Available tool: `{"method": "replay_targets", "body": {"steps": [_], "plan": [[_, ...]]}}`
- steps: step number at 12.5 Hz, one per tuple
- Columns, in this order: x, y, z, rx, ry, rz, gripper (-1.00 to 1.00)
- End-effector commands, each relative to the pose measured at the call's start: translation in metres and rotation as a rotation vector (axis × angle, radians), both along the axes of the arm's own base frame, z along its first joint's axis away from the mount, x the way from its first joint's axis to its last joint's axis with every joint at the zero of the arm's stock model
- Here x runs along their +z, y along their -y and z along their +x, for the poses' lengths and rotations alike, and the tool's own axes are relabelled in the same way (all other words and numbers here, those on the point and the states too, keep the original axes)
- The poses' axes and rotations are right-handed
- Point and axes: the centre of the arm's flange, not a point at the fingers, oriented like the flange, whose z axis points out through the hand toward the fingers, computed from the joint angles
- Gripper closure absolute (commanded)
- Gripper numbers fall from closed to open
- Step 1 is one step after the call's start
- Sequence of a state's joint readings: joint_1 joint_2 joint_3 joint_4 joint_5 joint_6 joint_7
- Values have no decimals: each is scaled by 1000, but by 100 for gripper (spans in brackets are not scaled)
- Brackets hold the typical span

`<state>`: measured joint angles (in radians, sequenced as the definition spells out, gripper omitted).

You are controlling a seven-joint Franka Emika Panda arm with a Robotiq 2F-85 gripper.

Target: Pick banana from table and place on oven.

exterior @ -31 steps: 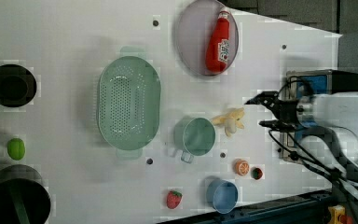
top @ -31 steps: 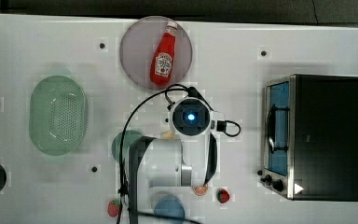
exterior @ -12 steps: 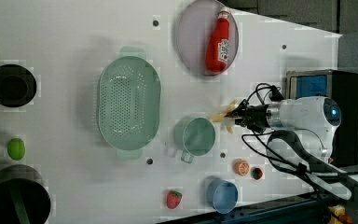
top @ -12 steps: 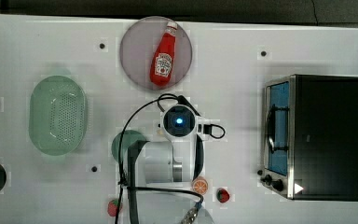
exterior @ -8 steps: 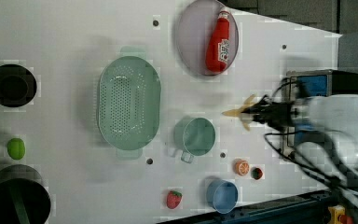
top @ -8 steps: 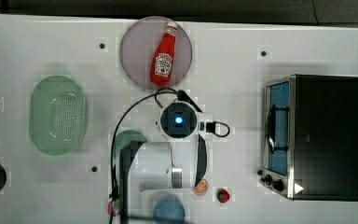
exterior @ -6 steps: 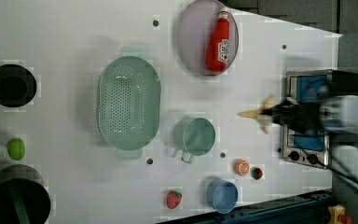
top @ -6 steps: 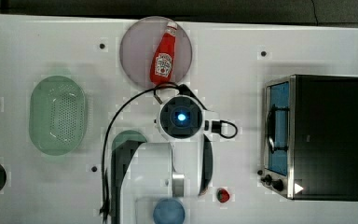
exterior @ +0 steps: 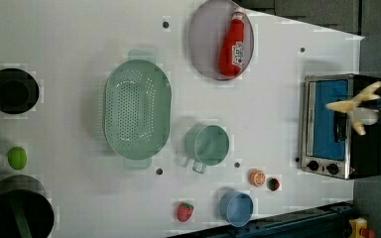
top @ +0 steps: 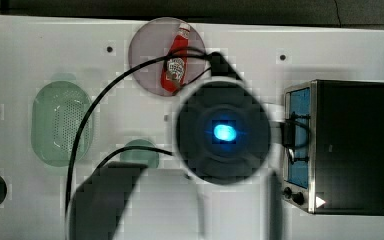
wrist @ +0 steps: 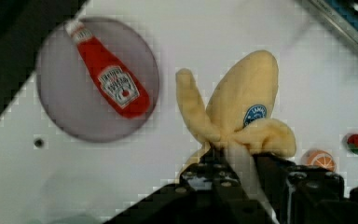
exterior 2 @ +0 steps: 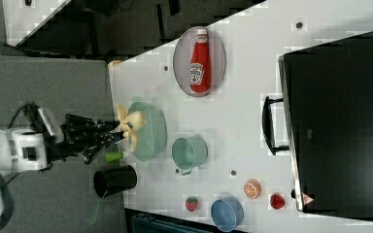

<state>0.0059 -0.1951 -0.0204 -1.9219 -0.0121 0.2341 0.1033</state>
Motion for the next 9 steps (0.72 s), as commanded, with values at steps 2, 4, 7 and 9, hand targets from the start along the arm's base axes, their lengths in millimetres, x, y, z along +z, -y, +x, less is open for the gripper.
{"method": "replay_targets", "body": {"steps": [2,4,7,9], "plan": [[-32,124,-2,-75,-135,17,59],[-48,183,-4,-5,-155,1,59],[-82,268,-11,101,-137,-42,59],[-106,316,-16,191,-125,-99,59]]}}
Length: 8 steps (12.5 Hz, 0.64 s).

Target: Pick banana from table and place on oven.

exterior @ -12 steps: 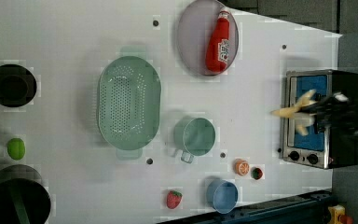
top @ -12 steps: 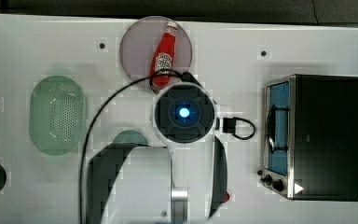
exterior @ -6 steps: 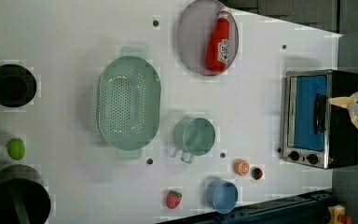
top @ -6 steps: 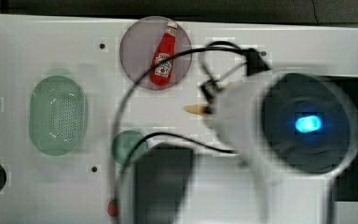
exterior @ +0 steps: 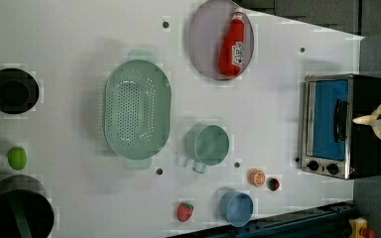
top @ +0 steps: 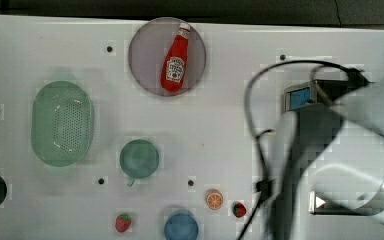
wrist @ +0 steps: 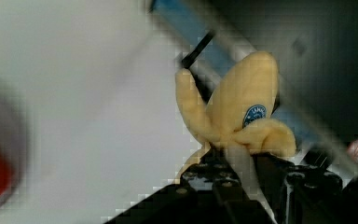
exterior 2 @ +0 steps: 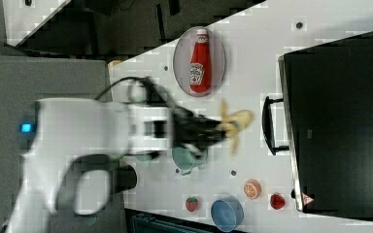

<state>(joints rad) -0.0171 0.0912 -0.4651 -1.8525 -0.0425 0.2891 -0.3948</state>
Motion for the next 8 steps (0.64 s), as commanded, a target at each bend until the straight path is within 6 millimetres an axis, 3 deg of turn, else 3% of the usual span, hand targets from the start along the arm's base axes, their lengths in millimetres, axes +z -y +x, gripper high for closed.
{"method": "replay_targets", "body": {"steps": [1,3,5,6,8], "plan": [[-4,80,-22,203,55,-77,59],[-23,105,-27,224,56,-89,59],[-40,111,-29,182,57,-54,59],[-44,114,-28,180,54,-57,50],[-44,115,-25,222,65,-74,8]]}}
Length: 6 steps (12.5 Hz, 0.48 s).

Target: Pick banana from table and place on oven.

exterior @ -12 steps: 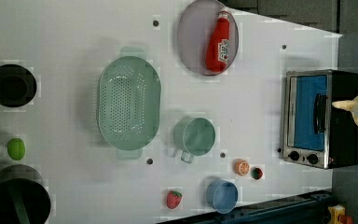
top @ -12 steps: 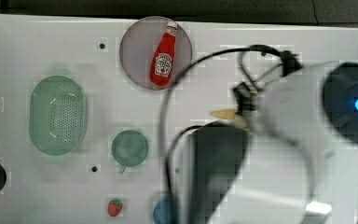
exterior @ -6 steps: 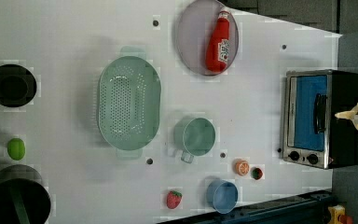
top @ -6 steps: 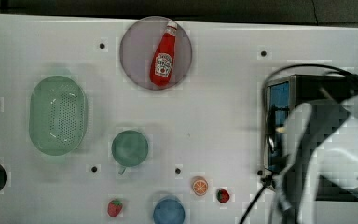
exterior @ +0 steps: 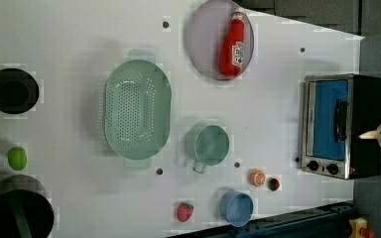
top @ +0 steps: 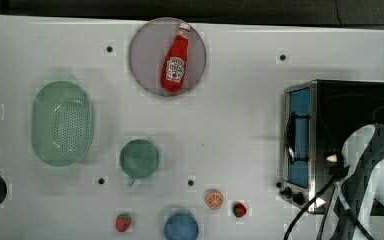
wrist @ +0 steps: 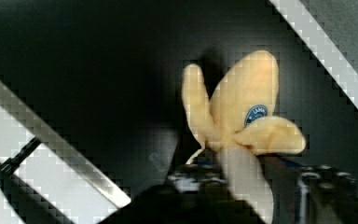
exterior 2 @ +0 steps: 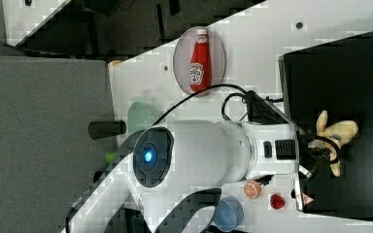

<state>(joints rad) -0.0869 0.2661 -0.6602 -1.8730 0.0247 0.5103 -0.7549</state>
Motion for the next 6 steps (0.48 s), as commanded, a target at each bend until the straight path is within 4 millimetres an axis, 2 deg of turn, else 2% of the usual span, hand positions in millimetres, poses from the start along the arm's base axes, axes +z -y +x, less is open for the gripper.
{"method": "replay_targets", "body": {"steps": [1,4,5,6], "plan": [[28,-19,27,157,65,-18,-15],[38,-23,30,166,79,-21,-84],[42,-26,33,174,86,-24,-99],[51,-29,35,183,94,-32,-100]]}}
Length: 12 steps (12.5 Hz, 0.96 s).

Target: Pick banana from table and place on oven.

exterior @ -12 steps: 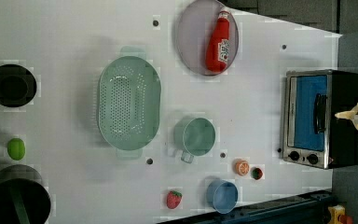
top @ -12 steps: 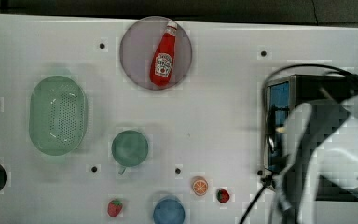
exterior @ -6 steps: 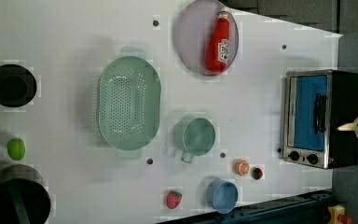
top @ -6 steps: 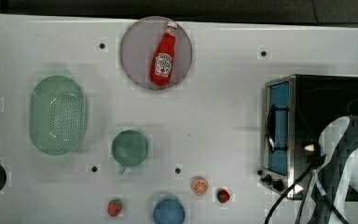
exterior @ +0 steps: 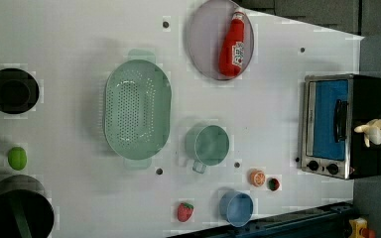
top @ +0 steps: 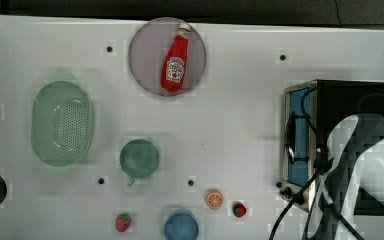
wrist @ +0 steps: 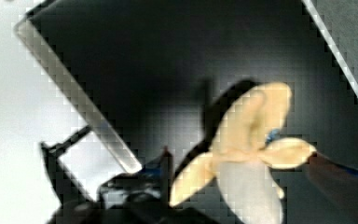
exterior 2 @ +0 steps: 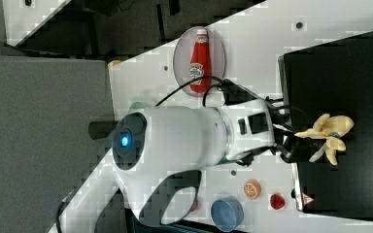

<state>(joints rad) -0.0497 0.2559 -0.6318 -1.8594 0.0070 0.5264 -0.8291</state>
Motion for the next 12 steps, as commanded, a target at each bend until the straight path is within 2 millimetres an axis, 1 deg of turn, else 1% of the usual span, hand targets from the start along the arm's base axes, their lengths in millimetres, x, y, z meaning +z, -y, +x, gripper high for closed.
{"method": "replay_targets", "body": {"steps": [1,2,4,6,7,8,9,12], "plan": [[54,-4,9,48,82,-23,-100],[74,-9,10,63,85,-32,-100],[122,-24,9,65,84,-49,-100],[170,-47,4,40,72,-53,-100],[187,-64,0,19,55,-38,-100],[198,-85,-4,-22,31,-6,-100],[206,-112,-5,-85,12,19,-100],[225,-202,3,-249,-7,28,-100]]}}
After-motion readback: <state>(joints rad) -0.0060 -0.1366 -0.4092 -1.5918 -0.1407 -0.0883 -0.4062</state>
